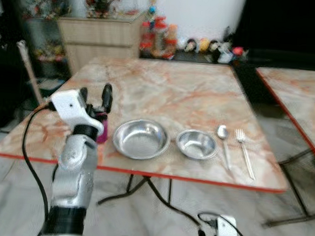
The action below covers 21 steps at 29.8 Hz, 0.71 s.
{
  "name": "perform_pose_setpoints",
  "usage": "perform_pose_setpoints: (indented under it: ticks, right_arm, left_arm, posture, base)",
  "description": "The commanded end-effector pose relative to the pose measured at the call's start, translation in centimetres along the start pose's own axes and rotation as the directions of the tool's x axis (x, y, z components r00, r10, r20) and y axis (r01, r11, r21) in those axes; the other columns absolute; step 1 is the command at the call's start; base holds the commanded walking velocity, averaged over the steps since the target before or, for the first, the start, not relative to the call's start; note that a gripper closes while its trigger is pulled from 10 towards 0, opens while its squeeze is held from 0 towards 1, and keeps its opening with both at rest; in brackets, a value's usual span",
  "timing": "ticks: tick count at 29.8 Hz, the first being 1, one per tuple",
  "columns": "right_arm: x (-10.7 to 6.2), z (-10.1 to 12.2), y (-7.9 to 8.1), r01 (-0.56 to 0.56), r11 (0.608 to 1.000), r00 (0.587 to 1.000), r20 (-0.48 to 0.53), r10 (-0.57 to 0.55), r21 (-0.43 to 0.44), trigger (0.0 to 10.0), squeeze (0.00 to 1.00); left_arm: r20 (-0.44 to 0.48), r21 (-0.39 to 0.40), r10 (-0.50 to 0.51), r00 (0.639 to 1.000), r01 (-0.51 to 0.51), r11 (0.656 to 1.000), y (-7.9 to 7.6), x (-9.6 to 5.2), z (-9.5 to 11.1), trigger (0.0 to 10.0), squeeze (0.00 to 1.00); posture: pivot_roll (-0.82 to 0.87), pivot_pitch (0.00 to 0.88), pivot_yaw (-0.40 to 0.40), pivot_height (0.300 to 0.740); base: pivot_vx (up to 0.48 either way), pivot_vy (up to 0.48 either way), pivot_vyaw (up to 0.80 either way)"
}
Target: Setting the table
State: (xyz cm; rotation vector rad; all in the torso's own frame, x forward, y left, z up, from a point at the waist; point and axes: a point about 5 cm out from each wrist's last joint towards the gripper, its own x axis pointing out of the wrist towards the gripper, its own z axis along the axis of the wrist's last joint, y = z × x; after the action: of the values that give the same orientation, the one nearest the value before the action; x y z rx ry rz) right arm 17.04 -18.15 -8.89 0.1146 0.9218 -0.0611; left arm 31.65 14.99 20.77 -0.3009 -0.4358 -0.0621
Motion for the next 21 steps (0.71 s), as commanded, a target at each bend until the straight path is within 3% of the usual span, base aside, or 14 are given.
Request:
perform_pose_setpoints:
  ticks: [1,21]
  right_arm:
    - [0.32,1.61,0.23,-0.009,1.000,0.999,0.051,0.009,-0.001,10.0,0.00]
    - [0.33,1.60,0.45,-0.015,1.000,0.998,0.055,0.015,0.007,10.0,0.00]
  left_arm:
    - [-0.008,0.011,0.032,0.999,-0.032,0.999,0.96,-0.42,0.06,10.0,0.00]
    - [-0.050,0.020,0.017,0.999,-0.016,1.000,0.63,-0.13,-0.18,10.0,0.00]
  posture:
    - [0.17,0.000,0.010,0.740]
    - [0.17,0.000,0.018,0.740]
  base:
    - [0.000,0.000,0.00]
    - [0.000,0.000,0.00]
